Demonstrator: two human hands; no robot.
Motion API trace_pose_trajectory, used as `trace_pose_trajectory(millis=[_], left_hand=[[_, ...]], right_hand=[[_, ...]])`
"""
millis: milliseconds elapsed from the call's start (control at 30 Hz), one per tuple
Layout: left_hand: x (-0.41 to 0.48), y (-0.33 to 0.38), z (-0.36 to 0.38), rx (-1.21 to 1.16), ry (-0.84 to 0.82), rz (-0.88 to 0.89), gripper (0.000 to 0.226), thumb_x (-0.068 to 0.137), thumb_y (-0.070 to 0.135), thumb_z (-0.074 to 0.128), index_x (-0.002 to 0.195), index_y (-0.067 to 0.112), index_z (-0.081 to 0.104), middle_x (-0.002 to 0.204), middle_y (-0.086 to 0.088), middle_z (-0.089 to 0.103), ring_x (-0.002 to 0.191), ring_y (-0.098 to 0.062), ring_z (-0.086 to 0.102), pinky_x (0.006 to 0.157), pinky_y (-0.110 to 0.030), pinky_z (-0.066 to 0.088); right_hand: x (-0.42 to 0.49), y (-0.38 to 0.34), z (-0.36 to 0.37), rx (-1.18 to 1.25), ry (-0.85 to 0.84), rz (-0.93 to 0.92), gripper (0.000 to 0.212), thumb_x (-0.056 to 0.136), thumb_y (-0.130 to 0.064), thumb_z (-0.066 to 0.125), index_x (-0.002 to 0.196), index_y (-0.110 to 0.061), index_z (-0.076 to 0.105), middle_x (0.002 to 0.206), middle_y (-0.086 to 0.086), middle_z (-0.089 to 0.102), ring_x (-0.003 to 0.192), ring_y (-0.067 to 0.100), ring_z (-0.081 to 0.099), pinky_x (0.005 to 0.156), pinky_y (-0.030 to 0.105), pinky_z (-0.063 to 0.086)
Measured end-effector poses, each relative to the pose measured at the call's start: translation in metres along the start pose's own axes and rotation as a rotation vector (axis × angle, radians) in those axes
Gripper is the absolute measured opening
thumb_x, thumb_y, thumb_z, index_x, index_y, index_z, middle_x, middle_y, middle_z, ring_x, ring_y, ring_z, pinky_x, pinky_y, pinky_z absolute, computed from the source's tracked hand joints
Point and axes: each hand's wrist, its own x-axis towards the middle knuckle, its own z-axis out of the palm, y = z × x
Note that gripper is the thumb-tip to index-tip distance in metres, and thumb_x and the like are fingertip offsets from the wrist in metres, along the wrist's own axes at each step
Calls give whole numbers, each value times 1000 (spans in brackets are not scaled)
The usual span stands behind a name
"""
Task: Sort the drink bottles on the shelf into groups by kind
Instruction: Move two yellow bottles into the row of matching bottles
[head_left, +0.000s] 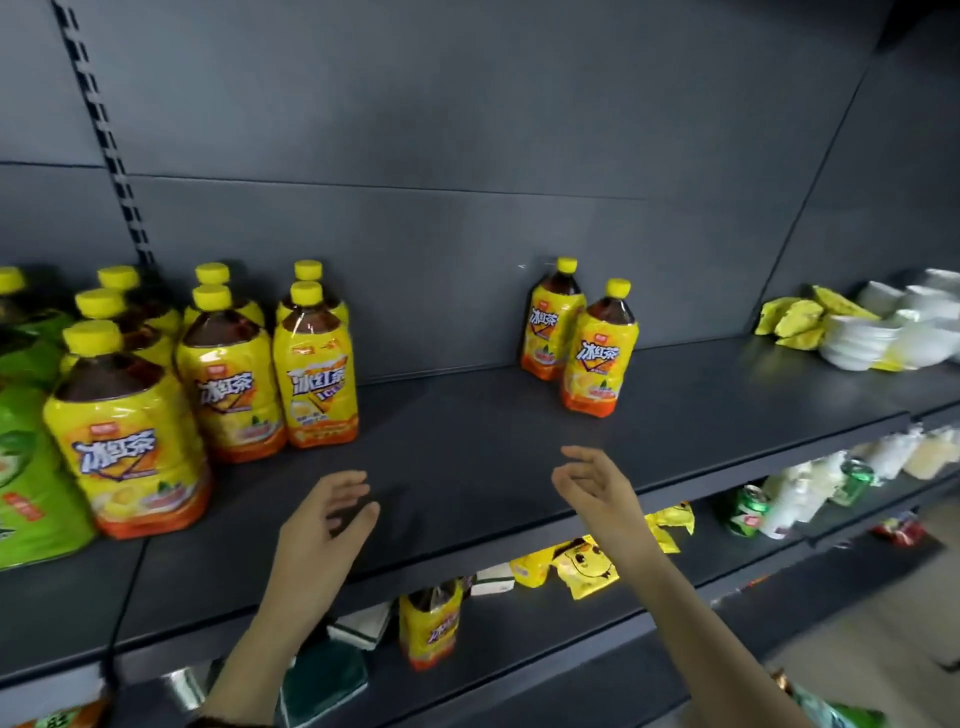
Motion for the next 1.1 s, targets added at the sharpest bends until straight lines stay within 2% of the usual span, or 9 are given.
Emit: trace_pose_trajectory(millis=[100, 233, 367, 500, 600, 733, 900, 1000, 1100], left_hand=[[32, 8, 26, -1, -7, 59, 30, 86, 13, 67, 102, 37, 58, 108, 13, 64, 106, -3, 58, 91, -26, 44], [91, 22, 66, -55, 38, 146, 34, 85, 12, 68, 103, 39, 58, 109, 14, 64, 107, -1, 58, 91, -23, 43], [142, 35, 114, -46, 28, 188, 32, 86, 17, 67, 111, 35, 58, 111, 18, 62, 109, 2, 55, 91, -20, 42], [177, 47, 155, -34, -5, 190, 33, 86, 22, 67, 116, 30, 58, 114, 17, 61, 111, 4, 53, 92, -19, 41], [197, 51, 179, -30, -4, 156, 36, 86, 23, 68, 119, 30, 56, 118, 14, 59, 113, -1, 53, 94, -24, 42], [222, 50, 215, -3, -11, 129, 45, 85, 24, 69, 126, 29, 50, 127, 10, 54, 117, -7, 51, 94, -27, 41], [250, 53, 259, -43, 55, 93, 59, 83, 21, 71, 135, 26, 43, 135, 6, 46, 124, -13, 46, 97, -29, 41], [267, 57, 283, -106, 54, 85, 73, 82, 24, 72, 142, 29, 32, 141, 10, 38, 130, -11, 38, 107, -35, 36], [278, 62, 304, -209, 22, 68, 87, 74, 35, 73, 146, 29, 25, 142, 13, 35, 132, -7, 36, 104, -27, 36]], right_hand=[[35, 10, -15, -18, 33, -12, 29, 91, -16, 64, 118, -23, 56, 96, -4, 67, 99, 15, 64, 83, 24, 49], [94, 15, -37, -52, 96, -67, 34, 89, -17, 65, 120, -25, 53, 108, -3, 65, 97, 8, 64, 74, 17, 51], [149, 19, -60, -65, 211, -145, 43, 84, -14, 72, 116, -27, 47, 116, -2, 59, 97, 7, 62, 71, 18, 50], [188, 25, -75, -67, 306, -191, 57, 73, -16, 82, 113, -25, 42, 120, 7, 46, 101, 22, 55, 79, 29, 53], [207, 33, -83, 3, 200, -214, 78, 66, -20, 87, 122, -33, 34, 129, 1, 39, 114, 14, 49, 87, 25, 51], [232, 40, -95, 203, -24, -120, 96, 67, -13, 84, 139, -36, 23, 127, -9, 49, 111, 9, 57, 77, 22, 56], [261, 57, -109, 213, -87, -68, 79, 57, -26, 87, 124, -33, 47, 120, -1, 64, 103, 11, 66, 76, 28, 58], [280, 62, -123, 193, -115, -88, 79, 55, -31, 86, 125, -31, 48, 119, -3, 64, 105, 13, 65, 82, 32, 58], [299, 67, -140, 188, -148, -95, 81, 55, -33, 85, 126, -31, 48, 119, -4, 64, 108, 13, 64, 86, 36, 57]])
